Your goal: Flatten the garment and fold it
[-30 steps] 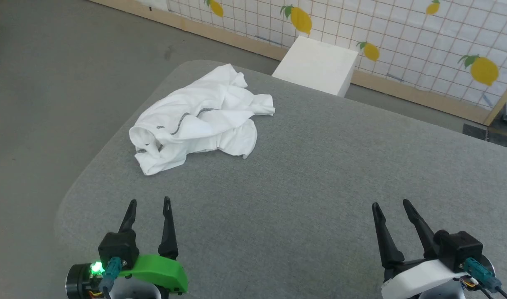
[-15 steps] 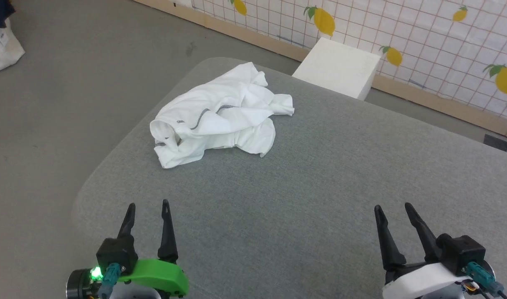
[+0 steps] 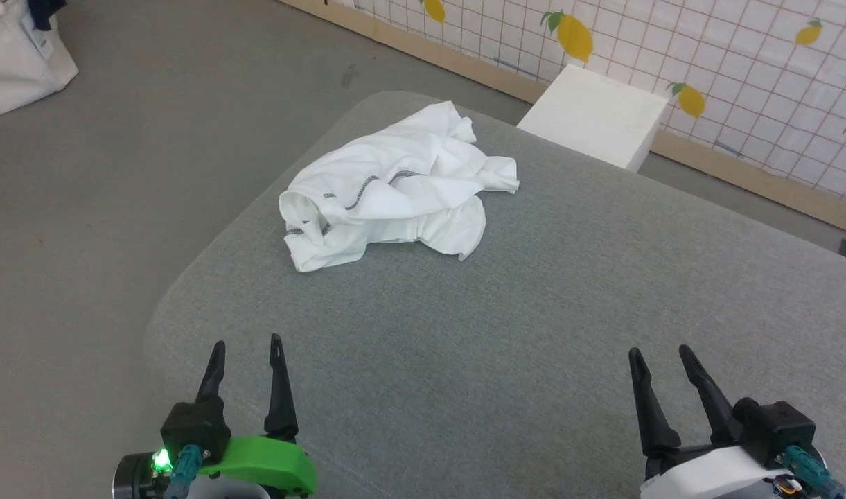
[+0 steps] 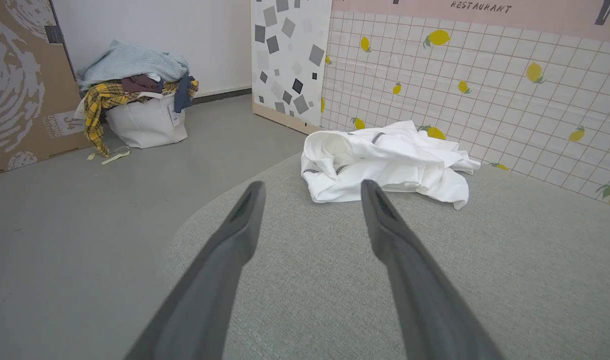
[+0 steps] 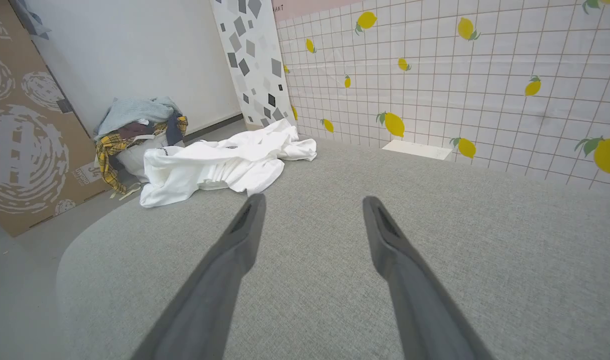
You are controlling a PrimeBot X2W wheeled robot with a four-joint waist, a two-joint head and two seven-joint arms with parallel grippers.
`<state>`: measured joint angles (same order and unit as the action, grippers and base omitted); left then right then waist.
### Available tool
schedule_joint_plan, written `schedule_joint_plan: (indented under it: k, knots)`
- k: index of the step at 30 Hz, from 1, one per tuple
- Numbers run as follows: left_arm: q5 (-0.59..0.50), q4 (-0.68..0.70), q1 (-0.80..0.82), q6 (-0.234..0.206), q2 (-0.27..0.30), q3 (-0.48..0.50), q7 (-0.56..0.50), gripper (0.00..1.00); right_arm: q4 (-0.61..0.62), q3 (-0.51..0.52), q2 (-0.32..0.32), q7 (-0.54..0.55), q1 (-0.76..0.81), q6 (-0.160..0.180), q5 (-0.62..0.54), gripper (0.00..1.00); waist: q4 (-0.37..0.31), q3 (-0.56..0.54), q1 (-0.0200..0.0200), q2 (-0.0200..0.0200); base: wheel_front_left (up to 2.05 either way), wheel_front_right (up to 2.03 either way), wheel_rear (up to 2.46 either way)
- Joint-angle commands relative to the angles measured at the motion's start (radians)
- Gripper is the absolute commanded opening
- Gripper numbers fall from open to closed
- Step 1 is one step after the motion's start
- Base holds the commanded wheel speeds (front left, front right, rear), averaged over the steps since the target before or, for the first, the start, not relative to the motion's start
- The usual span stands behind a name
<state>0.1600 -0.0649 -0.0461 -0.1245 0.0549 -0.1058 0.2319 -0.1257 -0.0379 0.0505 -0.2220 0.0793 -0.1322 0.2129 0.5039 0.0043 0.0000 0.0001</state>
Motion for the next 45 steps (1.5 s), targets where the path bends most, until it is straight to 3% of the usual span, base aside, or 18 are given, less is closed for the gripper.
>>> schedule_joint_plan:
  k: [1, 9, 20, 27, 34, 38, 42, 45]
  knots:
    - [0.009, -0.003, -0.015, -0.008, -0.004, -0.002, 0.011, 1.00, -0.005, 0.001, 0.000, -0.012, 0.013, 0.001, 0.013, 1.00, 0.009, 0.001, 0.0000, -0.0001, 0.00, 0.00, 0.00]
    - [0.021, -0.008, -0.019, -0.017, -0.005, -0.010, 0.030, 1.00, -0.011, 0.004, 0.000, -0.027, 0.017, 0.002, 0.027, 1.00, 0.044, 0.005, 0.0000, -0.0001, 0.00, 0.00, 0.00]
    - [0.022, -0.013, -0.020, -0.013, -0.005, 0.000, 0.030, 1.00, -0.005, 0.018, 0.000, -0.020, 0.014, 0.002, -0.006, 1.00, 0.031, 0.003, 0.0000, -0.0001, 0.00, 0.00, 0.00]
    - [0.074, -0.062, 0.134, 0.083, 0.049, 0.017, 0.003, 1.00, 0.025, 0.027, 0.000, 0.000, -0.005, 0.002, -0.031, 1.00, -0.021, 0.037, 0.0000, -0.0001, 0.00, 0.00, 0.00]
    - [0.143, -0.131, 0.451, 0.172, 0.160, 0.068, -0.130, 1.00, 0.082, 0.059, 0.000, 0.040, -0.035, 0.002, -0.072, 1.00, -0.122, 0.155, 0.0000, -0.0001, 0.00, 0.00, 0.00]
    - [0.233, -0.206, 0.618, 0.227, 0.224, 0.075, -0.282, 1.00, 0.128, 0.084, 0.000, 0.068, -0.063, 0.002, -0.108, 1.00, -0.185, 0.256, 0.0000, -0.0001, 0.00, 0.00, 0.00]
    - [0.317, -0.273, 0.747, 0.243, 0.278, 0.088, -0.407, 1.00, 0.164, 0.113, 0.000, 0.083, -0.093, 0.002, -0.119, 1.00, -0.244, 0.351, 0.0000, -0.0001, 0.00, 0.00, 0.00]
    - [0.367, -0.339, 0.800, 0.245, 0.283, 0.090, -0.504, 1.00, 0.169, 0.144, 0.000, 0.082, -0.102, 0.002, -0.110, 1.00, -0.277, 0.397, 0.0000, -0.0001, 0.00, 0.00, 0.00]
